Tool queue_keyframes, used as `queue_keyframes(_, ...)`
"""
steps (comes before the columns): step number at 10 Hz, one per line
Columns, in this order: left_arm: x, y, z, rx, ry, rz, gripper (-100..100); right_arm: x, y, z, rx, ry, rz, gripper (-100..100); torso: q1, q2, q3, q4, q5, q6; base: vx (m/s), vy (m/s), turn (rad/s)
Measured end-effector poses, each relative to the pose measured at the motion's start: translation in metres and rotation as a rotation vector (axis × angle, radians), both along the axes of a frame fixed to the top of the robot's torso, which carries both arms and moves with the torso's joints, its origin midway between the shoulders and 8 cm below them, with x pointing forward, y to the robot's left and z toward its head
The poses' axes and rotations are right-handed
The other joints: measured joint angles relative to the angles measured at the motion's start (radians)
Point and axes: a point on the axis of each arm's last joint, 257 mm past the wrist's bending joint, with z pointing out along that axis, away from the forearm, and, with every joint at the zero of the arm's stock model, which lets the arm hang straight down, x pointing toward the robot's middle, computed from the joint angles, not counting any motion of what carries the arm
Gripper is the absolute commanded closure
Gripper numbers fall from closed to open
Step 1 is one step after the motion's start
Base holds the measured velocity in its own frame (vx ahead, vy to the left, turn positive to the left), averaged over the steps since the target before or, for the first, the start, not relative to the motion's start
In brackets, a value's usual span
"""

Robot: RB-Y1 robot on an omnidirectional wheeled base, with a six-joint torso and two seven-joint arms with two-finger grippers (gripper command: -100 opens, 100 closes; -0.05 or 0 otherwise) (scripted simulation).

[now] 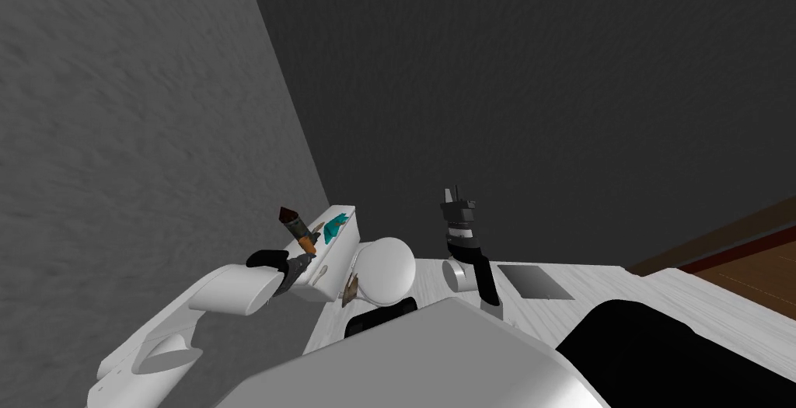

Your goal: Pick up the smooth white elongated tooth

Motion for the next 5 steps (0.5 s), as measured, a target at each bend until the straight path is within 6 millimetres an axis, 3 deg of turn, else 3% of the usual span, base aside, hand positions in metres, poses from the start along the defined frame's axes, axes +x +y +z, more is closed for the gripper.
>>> queue_keyframes(1, -0.002, 0.005, -0.001, 0.015, 0.019, -0.001, -100, 0.000, 0.000, 0.000, 0.000, 0.000, 0.000, 0, 0.000, 0.002, 0.001, 0.000, 0.000, 0.000, 0.000, 0.000, 0.000)
queue_keyframes(2, -0.003, 0.006, -0.001, 0.017, 0.023, -0.001, 0, 0.000, 0.000, 0.000, 0.000, 0.000, 0.000, 0, -0.001, 0.002, 0.002, 0.001, 0.000, 0.000, 0.000, 0.000, 0.000)
queue_keyframes(3, -0.003, 0.006, -0.001, 0.017, 0.023, -0.001, -100, 0.000, 0.000, 0.000, 0.000, 0.000, 0.000, 0, -0.001, 0.003, 0.002, 0.001, 0.000, 0.000, -0.018, -0.092, 0.262)
queue_keyframes(5, -0.001, 0.021, -0.004, 0.006, 0.040, 0.014, -100, 0.000, 0.000, 0.000, 0.000, 0.000, 0.000, 0, -0.006, 0.004, 0.002, 0.001, -0.002, -0.001, -0.012, -0.057, 0.162)
